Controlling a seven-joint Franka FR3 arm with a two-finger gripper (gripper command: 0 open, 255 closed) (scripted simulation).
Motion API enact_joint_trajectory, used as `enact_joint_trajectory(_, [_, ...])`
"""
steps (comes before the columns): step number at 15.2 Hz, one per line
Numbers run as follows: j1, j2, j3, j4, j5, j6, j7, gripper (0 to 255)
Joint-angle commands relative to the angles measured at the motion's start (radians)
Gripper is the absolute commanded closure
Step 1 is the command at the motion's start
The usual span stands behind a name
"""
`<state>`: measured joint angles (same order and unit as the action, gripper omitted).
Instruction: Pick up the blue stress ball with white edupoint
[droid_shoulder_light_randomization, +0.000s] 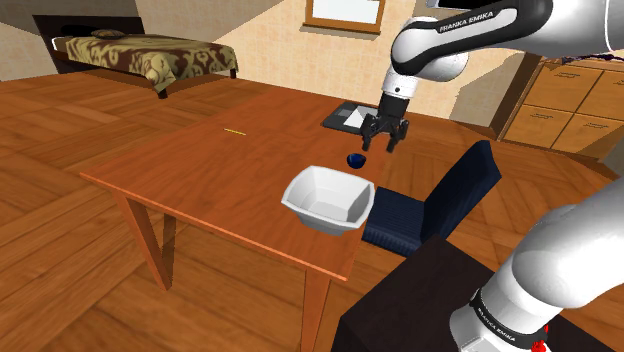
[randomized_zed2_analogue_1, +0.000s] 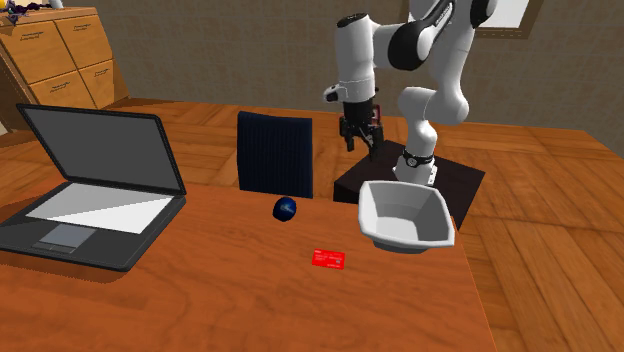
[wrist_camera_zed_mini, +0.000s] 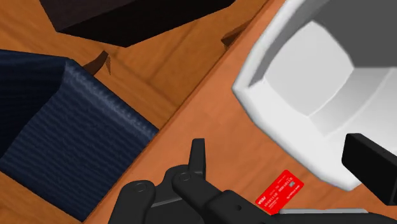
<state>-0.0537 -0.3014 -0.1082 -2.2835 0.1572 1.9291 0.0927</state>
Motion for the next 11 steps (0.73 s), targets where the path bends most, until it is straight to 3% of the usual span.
enact_joint_trajectory(1, [-0.01,0.076,-0.018,0.038,0.019,0.039,0.003,0])
enact_joint_trajectory(11, [-0.066,0.43,-0.083,0.273,0.158,0.15,0.015,0])
